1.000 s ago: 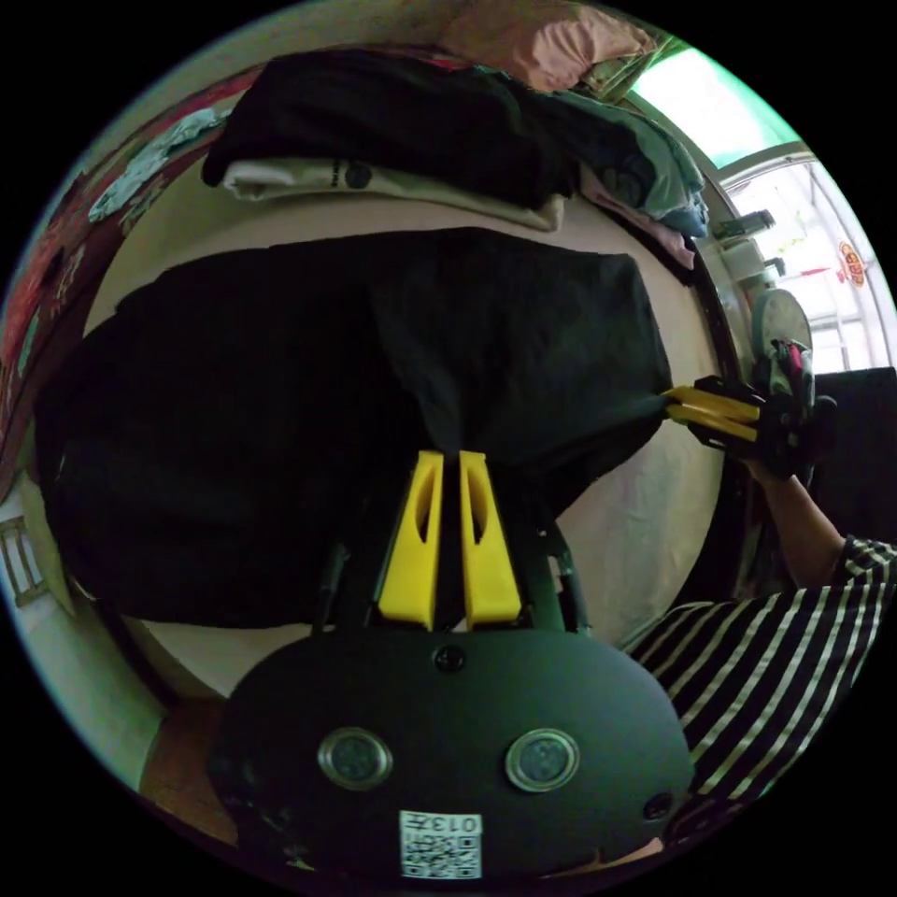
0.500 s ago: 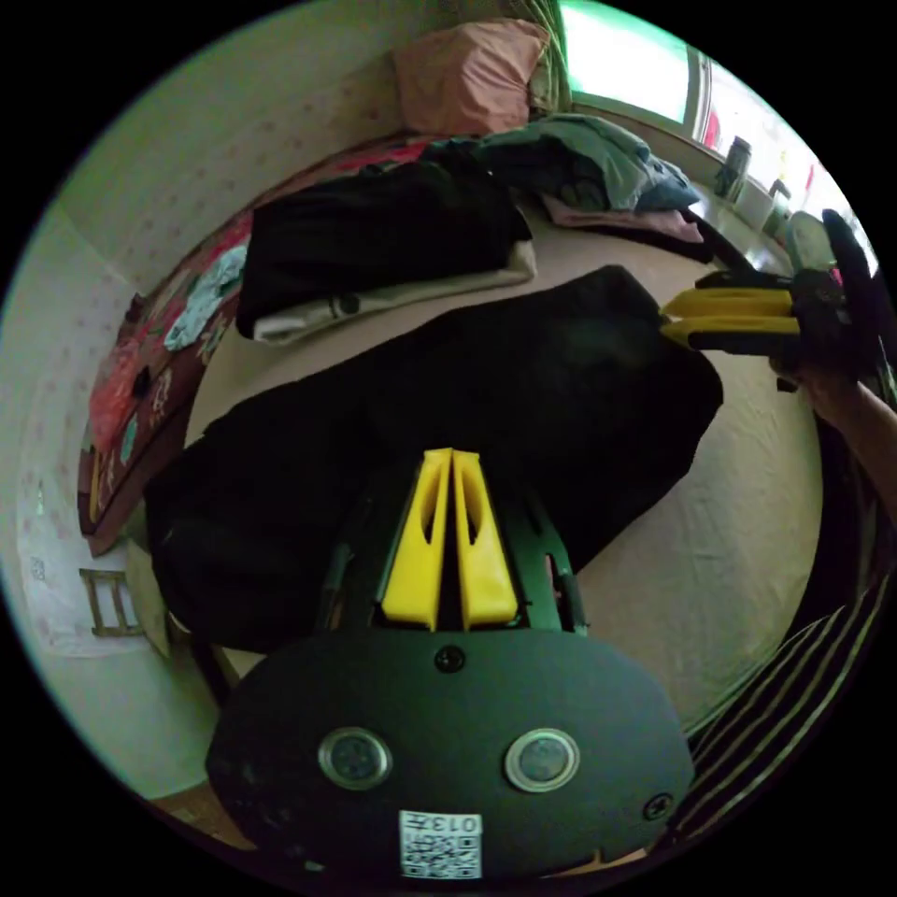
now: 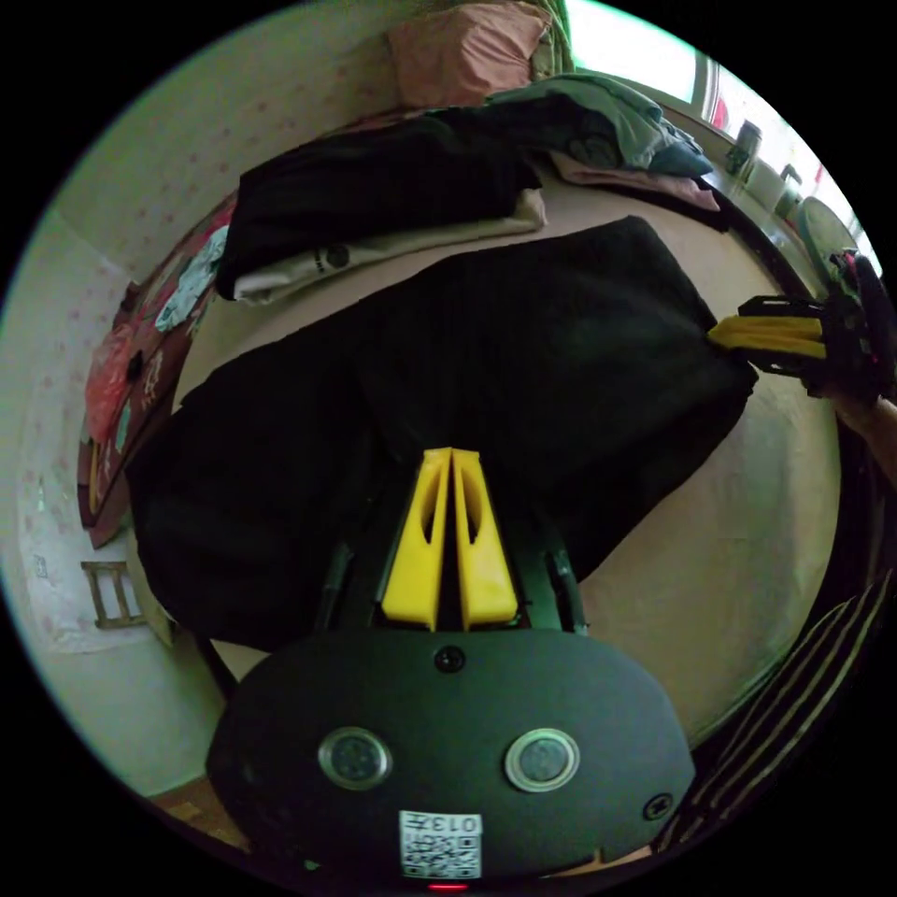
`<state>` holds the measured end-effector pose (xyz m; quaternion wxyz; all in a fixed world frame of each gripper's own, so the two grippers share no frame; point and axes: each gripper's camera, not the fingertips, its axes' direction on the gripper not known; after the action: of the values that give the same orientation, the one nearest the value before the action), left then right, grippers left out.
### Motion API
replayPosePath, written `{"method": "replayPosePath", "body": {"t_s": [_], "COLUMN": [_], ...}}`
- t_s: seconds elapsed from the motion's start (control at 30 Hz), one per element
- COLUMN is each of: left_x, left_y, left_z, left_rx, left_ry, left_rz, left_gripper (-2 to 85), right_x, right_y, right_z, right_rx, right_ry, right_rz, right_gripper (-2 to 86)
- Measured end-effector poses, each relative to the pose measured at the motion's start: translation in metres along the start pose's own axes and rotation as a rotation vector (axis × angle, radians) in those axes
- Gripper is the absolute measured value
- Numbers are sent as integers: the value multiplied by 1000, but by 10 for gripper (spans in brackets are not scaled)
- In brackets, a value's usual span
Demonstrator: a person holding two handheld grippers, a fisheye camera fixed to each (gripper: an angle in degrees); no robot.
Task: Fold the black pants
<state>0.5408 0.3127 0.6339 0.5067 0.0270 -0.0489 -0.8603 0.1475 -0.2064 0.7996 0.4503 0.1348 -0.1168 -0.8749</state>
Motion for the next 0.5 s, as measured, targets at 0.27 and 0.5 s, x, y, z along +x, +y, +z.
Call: {"method": "replayPosePath", "body": {"t_s": [0.27, 0.5], "left_x": [-38, -143], "left_y": [35, 158], "left_z": [19, -26], "left_rx": [-17, 323], "left_ry": [182, 54], "left_rz": [-112, -405], "left_gripper": [4, 104], "right_x": [0, 8], "right_y": [-45, -117], "right_z": [-2, -61], "right_rx": [-38, 176], "right_ry": [13, 64], "right_rz": [12, 110], "right_gripper": [2, 29]}}
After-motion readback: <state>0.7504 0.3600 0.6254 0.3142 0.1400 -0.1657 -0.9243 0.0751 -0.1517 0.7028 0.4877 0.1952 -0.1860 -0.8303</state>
